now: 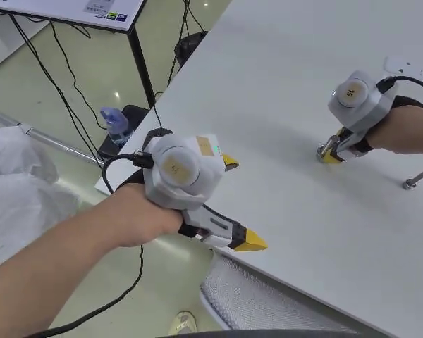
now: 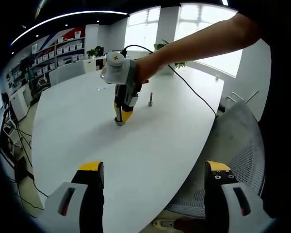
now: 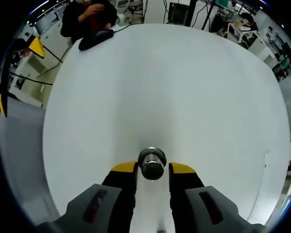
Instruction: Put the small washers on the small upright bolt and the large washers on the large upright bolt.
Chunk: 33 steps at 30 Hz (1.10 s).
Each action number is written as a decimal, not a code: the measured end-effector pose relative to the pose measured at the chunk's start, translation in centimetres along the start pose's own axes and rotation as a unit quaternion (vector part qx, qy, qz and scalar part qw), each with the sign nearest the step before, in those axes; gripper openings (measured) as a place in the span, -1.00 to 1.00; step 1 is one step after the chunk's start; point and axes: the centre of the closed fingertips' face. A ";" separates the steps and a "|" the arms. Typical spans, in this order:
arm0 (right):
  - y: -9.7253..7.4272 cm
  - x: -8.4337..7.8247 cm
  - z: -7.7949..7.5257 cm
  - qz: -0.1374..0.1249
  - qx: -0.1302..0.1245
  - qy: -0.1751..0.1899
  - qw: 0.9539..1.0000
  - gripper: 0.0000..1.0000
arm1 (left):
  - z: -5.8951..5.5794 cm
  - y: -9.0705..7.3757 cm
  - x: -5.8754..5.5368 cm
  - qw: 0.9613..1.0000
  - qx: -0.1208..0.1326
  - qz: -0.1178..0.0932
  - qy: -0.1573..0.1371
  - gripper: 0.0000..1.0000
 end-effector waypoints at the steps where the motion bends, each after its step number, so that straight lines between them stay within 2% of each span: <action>1: -0.2 0.0 -0.1 -0.003 -0.002 0.001 1.000 -0.42 | 0.0 0.0 0.0 1.000 0.000 0.000 0.001 0.71; 9: -2.2 0.3 -0.4 -0.039 -0.014 0.012 0.999 -0.29 | -0.1 0.4 0.8 1.000 -0.002 -0.007 0.002 0.72; 14: -4.0 0.8 -0.6 -0.082 -0.028 0.024 0.996 -0.20 | -0.3 1.0 1.5 1.000 -0.003 -0.013 0.004 0.75; 15: -4.6 1.2 -0.6 -0.101 -0.029 0.030 0.994 -0.17 | -0.3 1.2 1.5 1.000 -0.003 -0.012 0.006 0.75; 21: -7.1 1.5 -0.7 -0.149 -0.045 0.033 0.987 -0.04 | -0.5 1.6 1.6 1.000 -0.004 -0.014 0.007 0.76; 25: -8.1 0.8 -0.5 -0.173 -0.051 0.038 0.983 -0.01 | -0.5 1.7 1.8 1.000 -0.001 -0.016 0.009 0.75; 27: -8.5 -0.1 -0.7 -0.182 -0.057 0.045 0.981 0.01 | -0.6 1.8 1.9 1.000 -0.002 -0.017 0.009 0.75; 33: -11.2 -1.1 0.1 -0.235 -0.069 0.079 0.966 0.14 | -0.5 2.0 2.0 1.000 0.002 -0.015 0.009 0.75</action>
Point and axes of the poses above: the centre of the closed fingertips' face, and the gripper's own axes: y roughly forward along the fingers, z roughly to its left, x roughly out of its top, and after that the axes turned 1 degree about z, right-handed
